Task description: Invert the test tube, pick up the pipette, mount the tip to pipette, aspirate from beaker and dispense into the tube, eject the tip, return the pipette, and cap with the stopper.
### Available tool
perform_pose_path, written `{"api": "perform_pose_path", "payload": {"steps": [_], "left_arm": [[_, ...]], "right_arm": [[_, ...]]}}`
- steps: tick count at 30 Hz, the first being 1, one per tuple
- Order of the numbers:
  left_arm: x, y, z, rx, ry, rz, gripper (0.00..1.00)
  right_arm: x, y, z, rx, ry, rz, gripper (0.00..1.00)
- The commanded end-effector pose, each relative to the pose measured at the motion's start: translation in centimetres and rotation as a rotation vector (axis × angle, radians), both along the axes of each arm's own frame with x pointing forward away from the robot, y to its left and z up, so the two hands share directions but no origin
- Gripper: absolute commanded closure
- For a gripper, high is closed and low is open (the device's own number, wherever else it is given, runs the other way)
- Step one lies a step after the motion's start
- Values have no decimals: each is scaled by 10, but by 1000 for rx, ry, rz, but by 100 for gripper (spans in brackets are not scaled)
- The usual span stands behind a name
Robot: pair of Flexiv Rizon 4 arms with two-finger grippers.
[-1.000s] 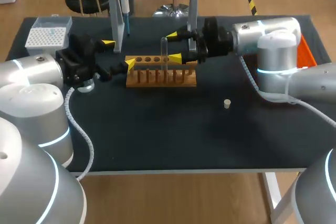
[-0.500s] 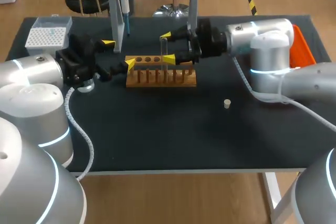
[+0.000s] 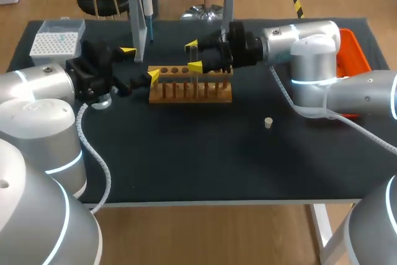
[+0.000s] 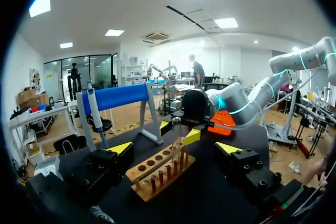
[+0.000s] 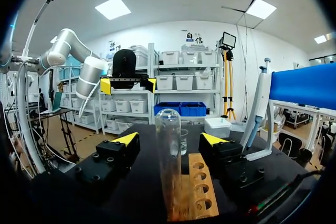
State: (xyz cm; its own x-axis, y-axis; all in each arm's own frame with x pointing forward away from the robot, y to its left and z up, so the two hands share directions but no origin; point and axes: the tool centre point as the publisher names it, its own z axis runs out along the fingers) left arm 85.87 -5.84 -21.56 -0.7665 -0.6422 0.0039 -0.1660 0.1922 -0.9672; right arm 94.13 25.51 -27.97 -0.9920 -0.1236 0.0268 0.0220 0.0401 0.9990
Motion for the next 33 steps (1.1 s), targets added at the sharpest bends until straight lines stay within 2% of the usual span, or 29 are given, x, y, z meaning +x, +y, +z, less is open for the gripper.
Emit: {"api": "perform_pose_path", "payload": {"steps": [1, 8, 11, 13, 16, 33], "left_arm": [[-1, 1, -2, -8, -7, -2, 0], [-1, 1, -2, -8, -7, -2, 0], [-1, 1, -2, -8, -7, -2, 0], [-1, 1, -2, -8, -7, -2, 0], [-1, 1, -2, -8, -7, -2, 0], [-1, 1, -2, -8, -7, -2, 0]], "right_arm": [[4, 2, -4, 7, 1, 8, 53], [4, 2, -4, 12, 7, 4, 64], [5, 2, -4, 12, 8, 3, 73], [5, 1, -4, 12, 8, 2, 88], [5, 1, -4, 9, 7, 0, 100], [6, -3, 11, 25, 4, -11, 100]]}}
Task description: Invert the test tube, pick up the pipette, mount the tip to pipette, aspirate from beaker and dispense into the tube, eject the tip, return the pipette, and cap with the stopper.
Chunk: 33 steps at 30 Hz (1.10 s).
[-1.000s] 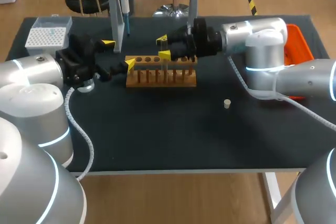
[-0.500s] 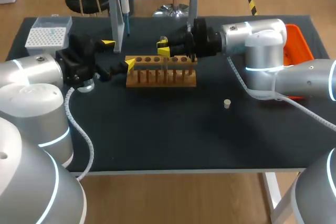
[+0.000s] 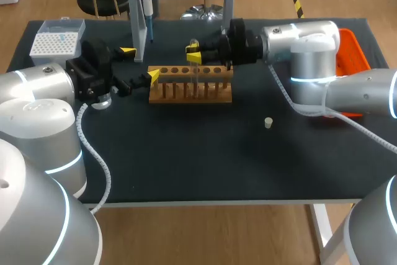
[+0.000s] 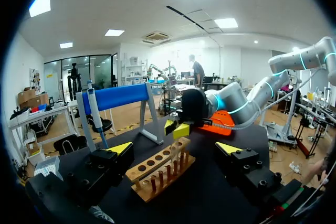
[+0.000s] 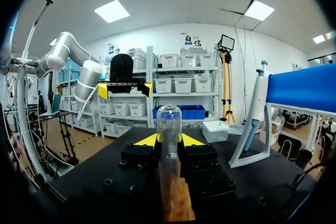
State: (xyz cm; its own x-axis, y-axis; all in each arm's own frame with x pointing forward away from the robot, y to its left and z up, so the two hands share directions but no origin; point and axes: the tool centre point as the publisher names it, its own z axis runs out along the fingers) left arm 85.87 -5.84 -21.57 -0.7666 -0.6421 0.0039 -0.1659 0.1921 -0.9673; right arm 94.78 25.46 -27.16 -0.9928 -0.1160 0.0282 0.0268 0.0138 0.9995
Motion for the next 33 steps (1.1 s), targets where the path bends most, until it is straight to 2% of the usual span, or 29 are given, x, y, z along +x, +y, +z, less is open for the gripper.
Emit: {"api": "perform_pose_path", "payload": {"steps": [1, 33], "left_arm": [[-1, 1, -2, -8, -7, -1, 0], [-1, 1, -2, -8, -7, -1, 0]], "right_arm": [[-1, -2, 4, -1, -1, -3, 100], [-2, -5, 35, -1, -24, -29, 100]]}}
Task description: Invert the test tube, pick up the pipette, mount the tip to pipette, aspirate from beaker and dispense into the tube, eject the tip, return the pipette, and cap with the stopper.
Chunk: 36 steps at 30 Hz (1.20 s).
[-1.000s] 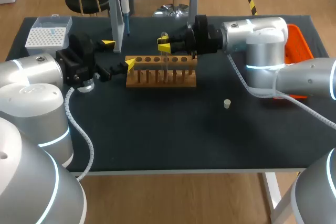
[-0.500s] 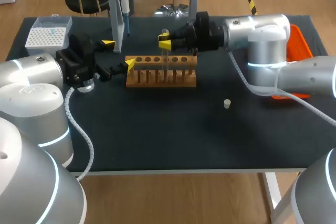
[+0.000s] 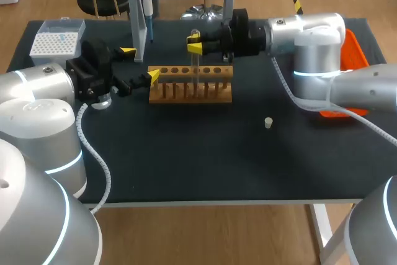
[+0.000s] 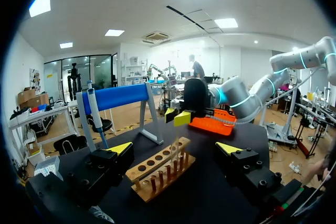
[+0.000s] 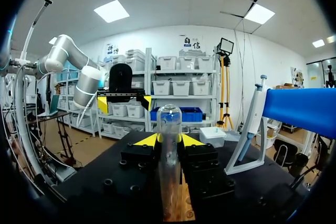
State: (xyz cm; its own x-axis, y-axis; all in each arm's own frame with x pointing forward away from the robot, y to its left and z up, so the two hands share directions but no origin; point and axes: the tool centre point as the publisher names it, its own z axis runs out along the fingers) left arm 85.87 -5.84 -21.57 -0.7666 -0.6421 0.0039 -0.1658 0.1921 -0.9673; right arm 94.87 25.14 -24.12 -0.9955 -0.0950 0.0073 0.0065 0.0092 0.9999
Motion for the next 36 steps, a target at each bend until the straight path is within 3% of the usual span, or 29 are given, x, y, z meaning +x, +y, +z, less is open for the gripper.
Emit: {"api": "perform_pose_path", "payload": {"steps": [1, 22, 36], "left_arm": [[-1, 1, -2, -8, -7, -1, 0], [-1, 1, -2, -8, -7, -1, 0], [-1, 1, -2, -8, -7, -1, 0]], "right_arm": [[-4, -2, 6, -4, -5, -9, 100], [-13, -9, 32, 7, -41, -11, 100], [-25, -29, 40, 4, -50, -36, 100]]}}
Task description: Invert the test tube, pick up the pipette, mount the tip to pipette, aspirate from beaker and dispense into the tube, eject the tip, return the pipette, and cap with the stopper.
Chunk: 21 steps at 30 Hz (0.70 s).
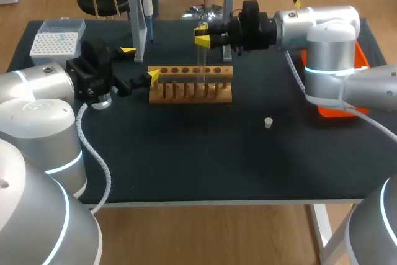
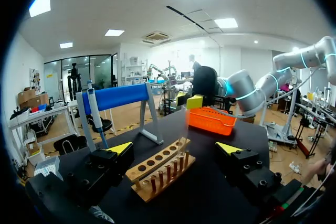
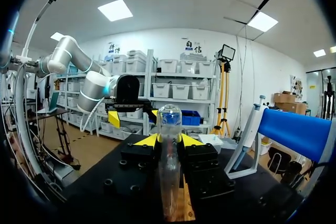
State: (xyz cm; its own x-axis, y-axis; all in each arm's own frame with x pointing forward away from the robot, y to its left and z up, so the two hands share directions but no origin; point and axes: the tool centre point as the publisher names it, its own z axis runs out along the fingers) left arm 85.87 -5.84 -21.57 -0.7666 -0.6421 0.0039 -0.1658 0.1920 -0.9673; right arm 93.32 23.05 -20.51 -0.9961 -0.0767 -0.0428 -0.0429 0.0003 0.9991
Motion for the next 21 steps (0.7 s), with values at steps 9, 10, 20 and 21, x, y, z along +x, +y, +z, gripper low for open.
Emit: {"api": "perform_pose_path", "payload": {"steps": [9, 10, 20, 21], "left_arm": [[-1, 1, -2, -8, -7, -1, 0], [-1, 1, -2, -8, -7, -1, 0], [-1, 1, -2, -8, -7, -1, 0], [-1, 1, -2, -8, -7, -1, 0]], "right_arm": [[-26, -17, 8, -6, 1, -28, 100], [-27, -18, 8, -6, 1, -29, 100], [-41, -21, 8, -9, 5, -33, 100], [-41, -21, 8, -9, 5, -33, 100]]}}
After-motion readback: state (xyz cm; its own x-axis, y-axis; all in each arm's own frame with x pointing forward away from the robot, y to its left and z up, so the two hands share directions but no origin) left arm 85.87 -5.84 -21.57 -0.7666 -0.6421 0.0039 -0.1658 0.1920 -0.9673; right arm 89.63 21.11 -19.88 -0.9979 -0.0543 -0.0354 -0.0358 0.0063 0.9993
